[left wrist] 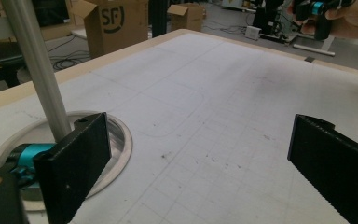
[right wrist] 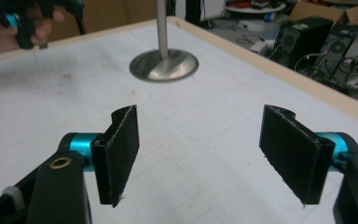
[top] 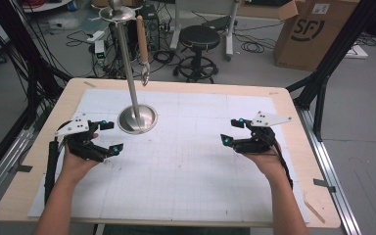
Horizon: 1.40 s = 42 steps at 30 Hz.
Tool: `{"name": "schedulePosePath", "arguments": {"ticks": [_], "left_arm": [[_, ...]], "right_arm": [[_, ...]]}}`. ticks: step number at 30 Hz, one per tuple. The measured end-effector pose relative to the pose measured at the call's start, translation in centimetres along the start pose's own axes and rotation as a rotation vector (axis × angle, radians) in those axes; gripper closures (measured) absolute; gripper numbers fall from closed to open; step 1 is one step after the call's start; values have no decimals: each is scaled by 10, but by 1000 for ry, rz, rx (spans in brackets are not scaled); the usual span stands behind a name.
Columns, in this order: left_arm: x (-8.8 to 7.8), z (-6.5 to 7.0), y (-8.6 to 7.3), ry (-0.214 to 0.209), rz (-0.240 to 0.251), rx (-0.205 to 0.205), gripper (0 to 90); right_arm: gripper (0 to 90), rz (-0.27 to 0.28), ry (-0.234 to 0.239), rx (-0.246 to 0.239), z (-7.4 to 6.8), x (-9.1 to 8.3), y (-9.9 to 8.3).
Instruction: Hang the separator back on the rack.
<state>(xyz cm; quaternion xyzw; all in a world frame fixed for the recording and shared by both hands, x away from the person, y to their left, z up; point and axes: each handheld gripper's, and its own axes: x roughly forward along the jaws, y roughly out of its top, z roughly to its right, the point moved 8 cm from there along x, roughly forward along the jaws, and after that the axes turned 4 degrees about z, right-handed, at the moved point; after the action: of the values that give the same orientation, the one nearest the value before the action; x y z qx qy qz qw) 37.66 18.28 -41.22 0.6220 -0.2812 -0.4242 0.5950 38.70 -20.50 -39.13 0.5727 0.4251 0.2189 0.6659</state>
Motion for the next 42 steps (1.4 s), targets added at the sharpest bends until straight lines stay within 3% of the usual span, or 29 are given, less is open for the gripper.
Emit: {"name": "schedulePosePath", "arguments": {"ticks": [10,17,28,42], "left_arm": [[3,0,-1,1,-2,-4,65],[3,-1,-2,1,-9,-8,64],[2,-2,-5,1,-26,1,64],[5,0,-10,-1,-48,-1,64]], "right_arm": [[246,-23,-15,21,1,-1,-19],[211,-20,-29,73,9,-9,-27],[199,-103,-56,102,16,-3,-48],[183,-99,-49,112,16,-2,-48]]}}
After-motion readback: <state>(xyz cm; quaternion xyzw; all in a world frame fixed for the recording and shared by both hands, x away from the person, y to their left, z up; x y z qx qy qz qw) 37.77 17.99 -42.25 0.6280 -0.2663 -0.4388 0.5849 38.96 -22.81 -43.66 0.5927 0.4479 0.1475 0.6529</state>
